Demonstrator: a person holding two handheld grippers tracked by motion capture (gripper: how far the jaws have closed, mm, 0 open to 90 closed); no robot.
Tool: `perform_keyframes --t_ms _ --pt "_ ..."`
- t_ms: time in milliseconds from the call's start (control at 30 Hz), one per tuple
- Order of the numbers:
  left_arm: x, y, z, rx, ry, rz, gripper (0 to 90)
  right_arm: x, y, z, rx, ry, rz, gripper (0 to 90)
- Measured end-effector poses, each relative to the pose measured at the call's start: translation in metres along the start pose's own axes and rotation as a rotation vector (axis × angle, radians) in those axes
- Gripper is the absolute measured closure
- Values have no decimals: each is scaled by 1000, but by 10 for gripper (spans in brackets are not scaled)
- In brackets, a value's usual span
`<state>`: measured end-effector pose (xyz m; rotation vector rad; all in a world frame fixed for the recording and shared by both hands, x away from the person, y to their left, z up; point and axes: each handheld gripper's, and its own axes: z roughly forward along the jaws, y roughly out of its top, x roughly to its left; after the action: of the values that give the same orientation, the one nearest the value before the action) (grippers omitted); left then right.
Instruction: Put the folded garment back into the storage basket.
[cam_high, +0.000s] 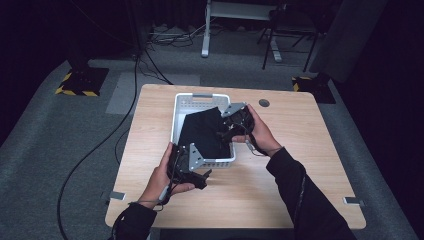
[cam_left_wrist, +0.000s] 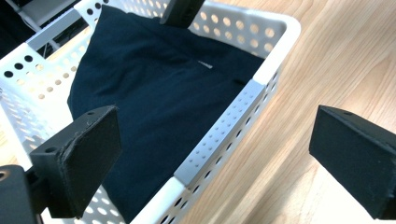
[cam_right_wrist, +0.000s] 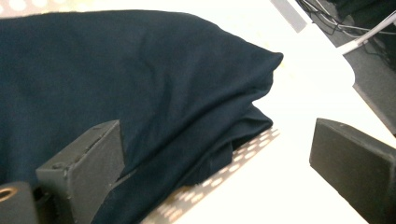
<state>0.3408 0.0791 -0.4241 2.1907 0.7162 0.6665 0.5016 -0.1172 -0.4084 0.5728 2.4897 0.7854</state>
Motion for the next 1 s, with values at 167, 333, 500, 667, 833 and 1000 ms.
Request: perform_keyframes --t_ms 167,333,500,667,833,1000 --pt "-6 2 0 8 3 19 23 0 -3 -13 -5 -11 -28 36" --pt "-8 5 -1 0 7 27 21 0 -5 -24 -13 -16 -42 36" --pt "-11 6 -2 4 5 29 21 5 -7 -33 -26 -12 -69 36" --pt "-12 6 0 4 -4 21 21 12 -11 -38 -15 -15 -88 39" --pt "-13 6 1 -1 -5 18 21 16 -14 -46 -25 -14 -99 40" --pt "-16 7 1 -7 -3 29 21 21 -18 -53 -32 -19 -112 39"
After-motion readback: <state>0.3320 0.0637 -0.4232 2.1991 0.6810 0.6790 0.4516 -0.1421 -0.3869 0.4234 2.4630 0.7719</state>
